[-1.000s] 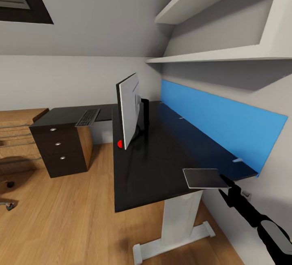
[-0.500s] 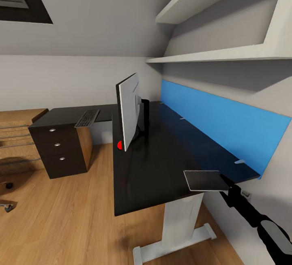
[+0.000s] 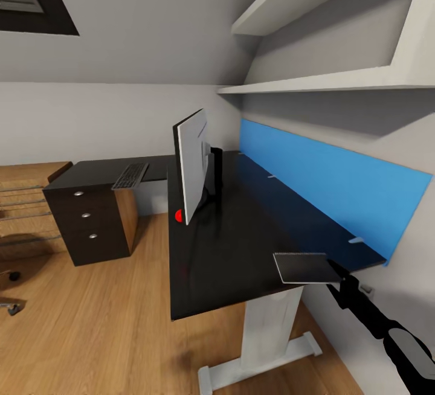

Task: In the bedroom, organize the workspace by keeping the computer under the desk, ensuring the monitor is on the desk, placing the keyboard on the desk next to the monitor, placing the mouse on the desk next to the keyboard, moving the folder from the swivel chair onto the desk next to the mouse, stacking the notebook on top of the folder with the pen on top of the notebook, and positioning the swivel chair next to the desk.

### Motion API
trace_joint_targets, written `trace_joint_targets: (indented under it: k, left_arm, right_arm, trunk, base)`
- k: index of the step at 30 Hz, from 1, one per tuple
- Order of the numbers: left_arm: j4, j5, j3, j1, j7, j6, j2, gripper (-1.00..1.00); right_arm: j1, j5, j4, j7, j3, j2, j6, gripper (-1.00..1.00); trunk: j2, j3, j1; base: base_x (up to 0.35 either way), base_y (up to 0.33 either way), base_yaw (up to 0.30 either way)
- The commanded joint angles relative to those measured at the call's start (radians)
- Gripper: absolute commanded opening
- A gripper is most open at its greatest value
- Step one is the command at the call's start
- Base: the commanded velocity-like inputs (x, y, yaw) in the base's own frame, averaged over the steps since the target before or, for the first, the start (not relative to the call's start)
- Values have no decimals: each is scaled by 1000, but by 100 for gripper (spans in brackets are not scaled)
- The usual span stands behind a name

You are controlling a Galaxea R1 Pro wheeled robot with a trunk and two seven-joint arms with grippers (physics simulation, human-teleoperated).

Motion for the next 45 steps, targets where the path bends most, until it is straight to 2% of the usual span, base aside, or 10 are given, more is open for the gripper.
trace_joint_targets:
  k: [1, 25, 26, 45]
  left_arm:
    - [0, 10, -3, 0, -3, -4, 1, 100]
    - [0, 10, -4, 0, -3, -4, 1, 100]
    - [0, 10, -4, 0, -3, -3, 1, 100]
    - [0, 10, -3, 0, -3, -4, 1, 100]
  right_arm:
    - [-1, -7, 0, 0, -2, 0, 9, 100]
    - [-1, -7, 0, 1, -2, 0, 9, 100]
    - [-1, -7, 0, 1, -2, 0, 9, -100]
    - [-1, -7, -1, 0, -2, -1, 9, -100]
  trunk:
    - [0, -1, 0]
    - [0, -1, 0]
    - [0, -1, 0]
    - [7, 2, -4]
  base:
    - [-140, 0, 0]
    - [-21, 0, 0]
    - [0, 0, 0]
    - [0, 0, 0]
